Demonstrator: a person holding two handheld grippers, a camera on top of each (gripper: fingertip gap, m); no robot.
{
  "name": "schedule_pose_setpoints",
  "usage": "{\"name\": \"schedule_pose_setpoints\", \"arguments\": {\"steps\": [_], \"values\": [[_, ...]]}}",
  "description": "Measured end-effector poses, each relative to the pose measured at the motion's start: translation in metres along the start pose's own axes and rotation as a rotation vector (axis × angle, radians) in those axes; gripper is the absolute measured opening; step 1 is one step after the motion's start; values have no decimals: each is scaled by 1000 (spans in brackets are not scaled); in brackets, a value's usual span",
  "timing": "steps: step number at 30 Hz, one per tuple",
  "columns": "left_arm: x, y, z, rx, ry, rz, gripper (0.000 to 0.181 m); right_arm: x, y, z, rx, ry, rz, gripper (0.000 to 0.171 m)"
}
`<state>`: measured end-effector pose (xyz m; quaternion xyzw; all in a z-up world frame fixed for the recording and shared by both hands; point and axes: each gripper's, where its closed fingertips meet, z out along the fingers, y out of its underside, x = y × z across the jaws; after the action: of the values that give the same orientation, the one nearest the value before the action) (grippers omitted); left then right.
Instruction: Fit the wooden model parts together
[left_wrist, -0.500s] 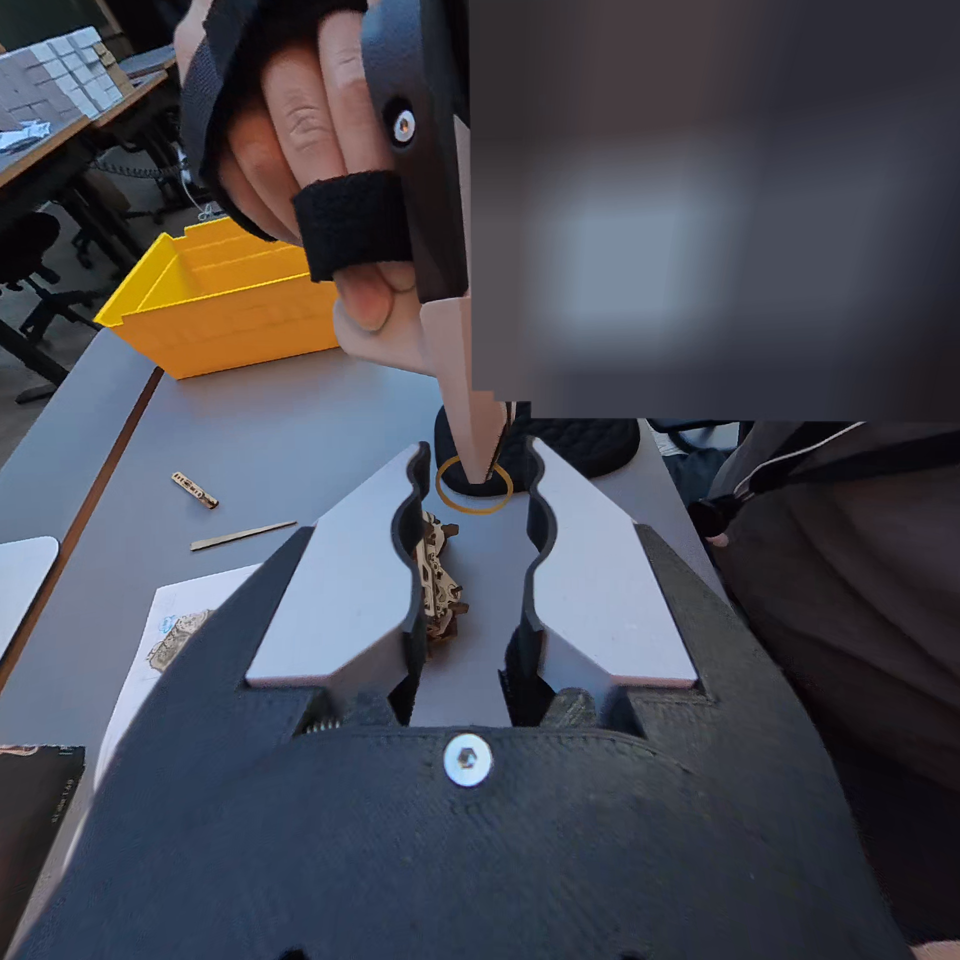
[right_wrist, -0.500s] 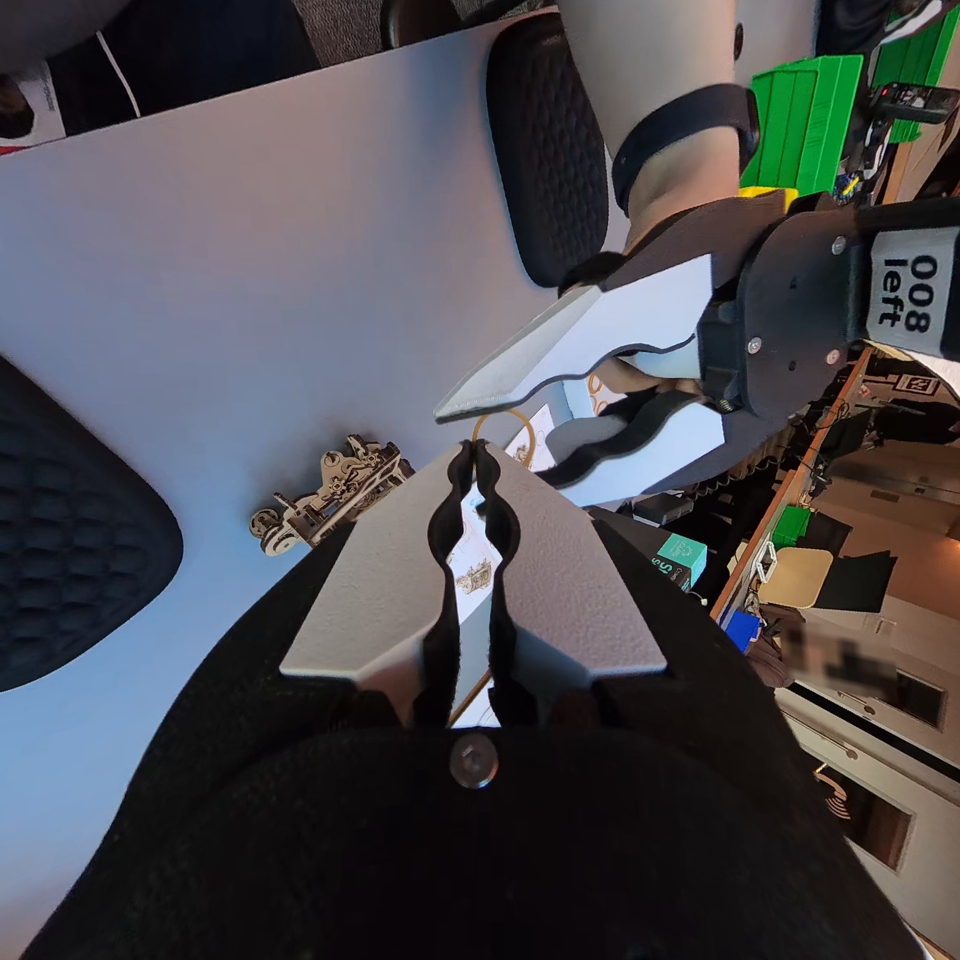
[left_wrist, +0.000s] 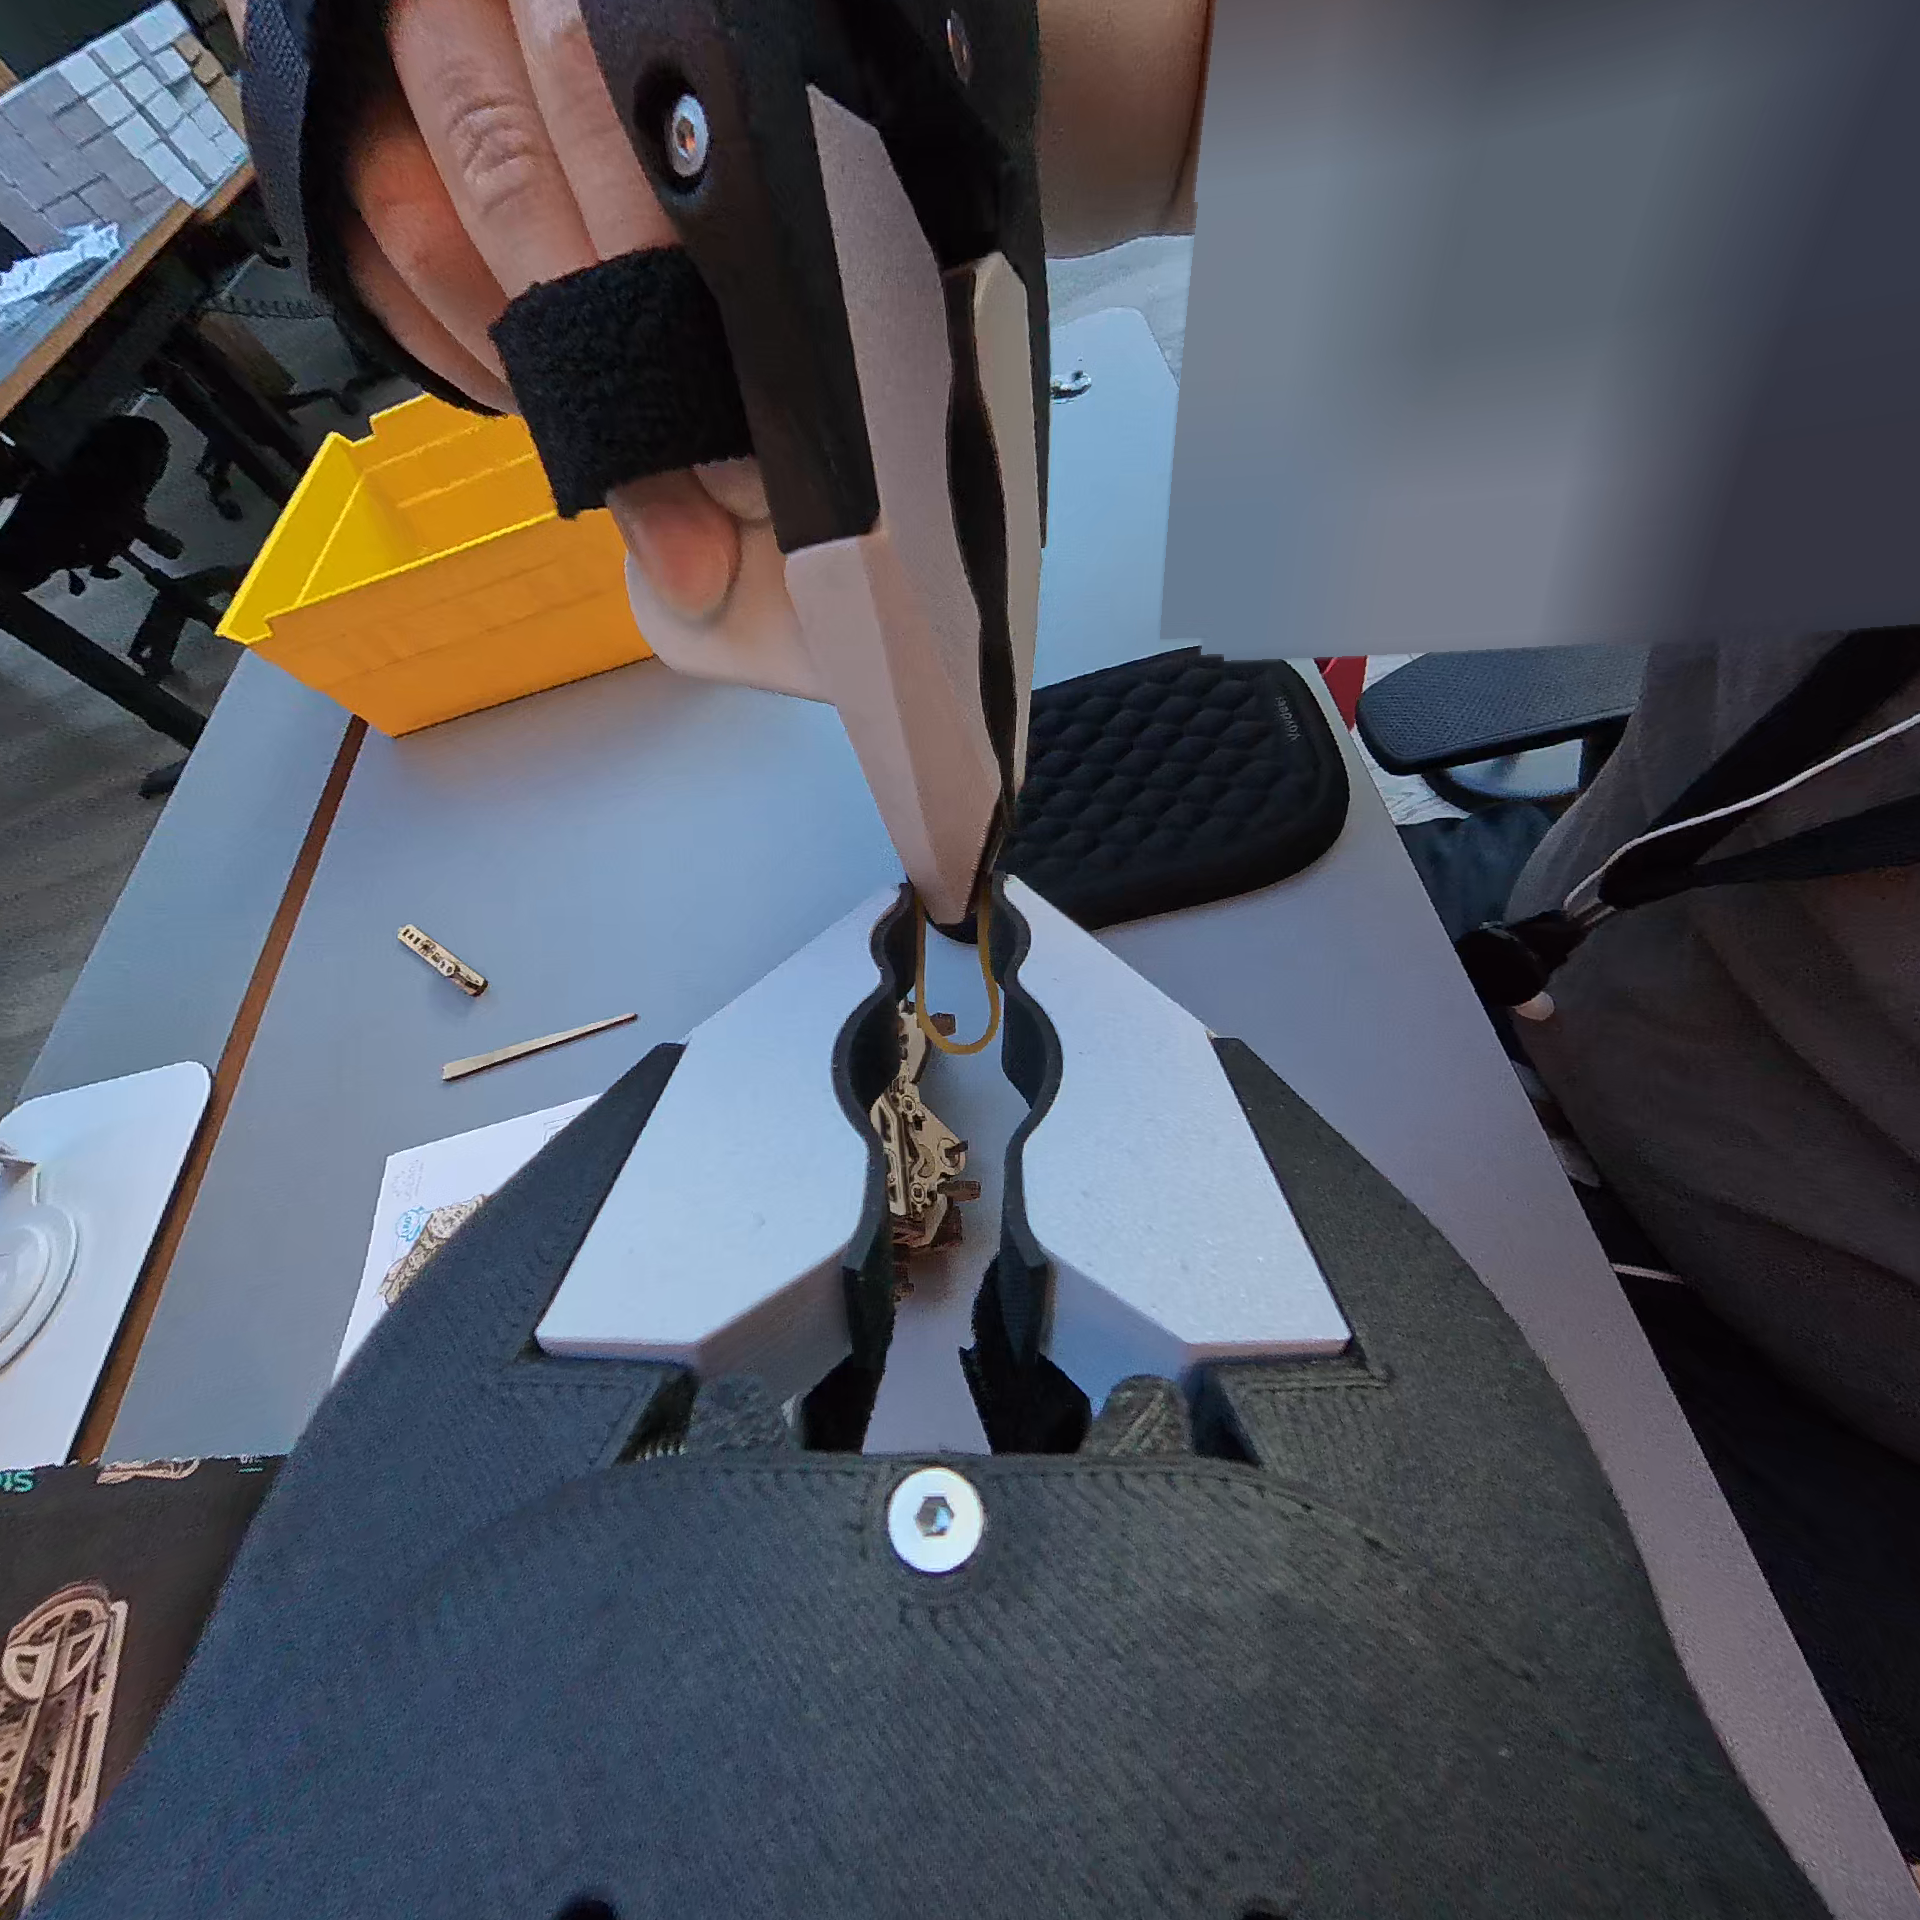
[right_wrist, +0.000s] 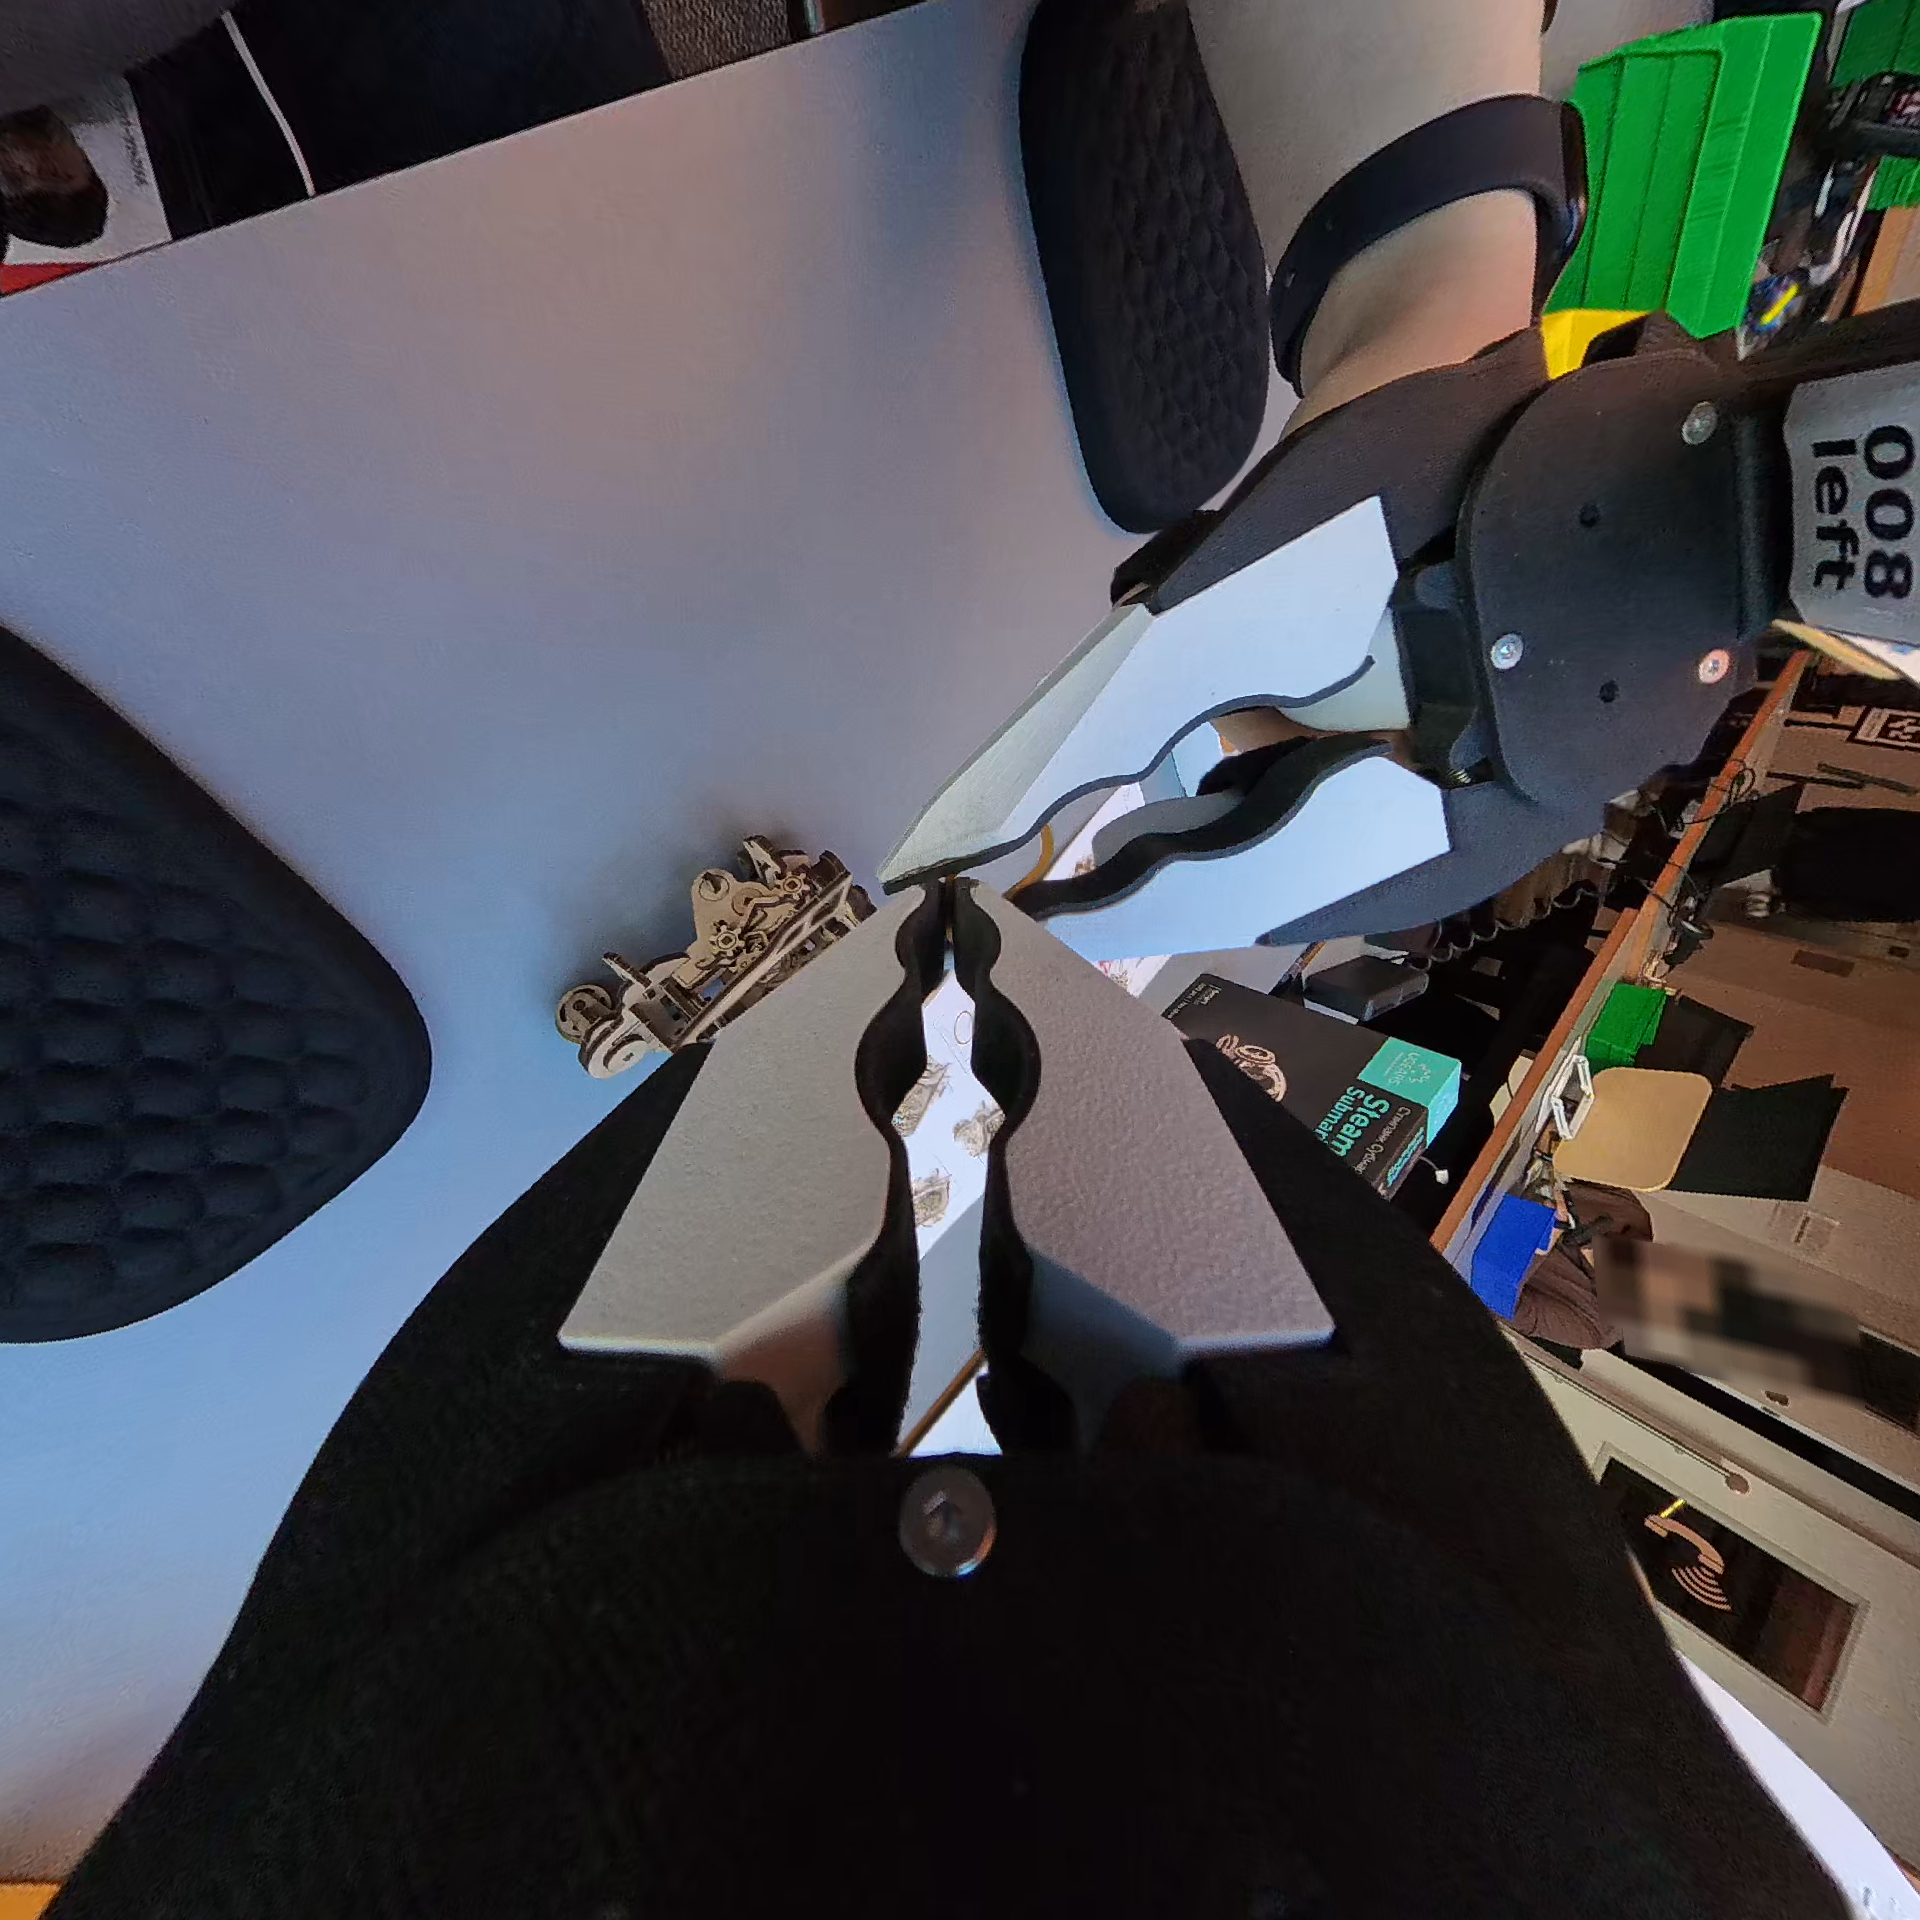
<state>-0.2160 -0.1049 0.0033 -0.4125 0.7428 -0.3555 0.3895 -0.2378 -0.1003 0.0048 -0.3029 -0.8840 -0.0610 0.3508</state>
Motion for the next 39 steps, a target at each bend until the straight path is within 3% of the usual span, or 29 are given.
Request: {"name": "schedule_pose_setpoints", "arguments": {"steps": [28,33,39], "values": [[9,0,5,89,-21,-9,0,-11,-5,-6,65,-63,128,0],[5,1,3,106,-46,-21,0,-4,-3,-7,89,-12,168,0],[-5,3,-1,142,-51,-164,0,4,0,-11,173,120,282,4]]}}
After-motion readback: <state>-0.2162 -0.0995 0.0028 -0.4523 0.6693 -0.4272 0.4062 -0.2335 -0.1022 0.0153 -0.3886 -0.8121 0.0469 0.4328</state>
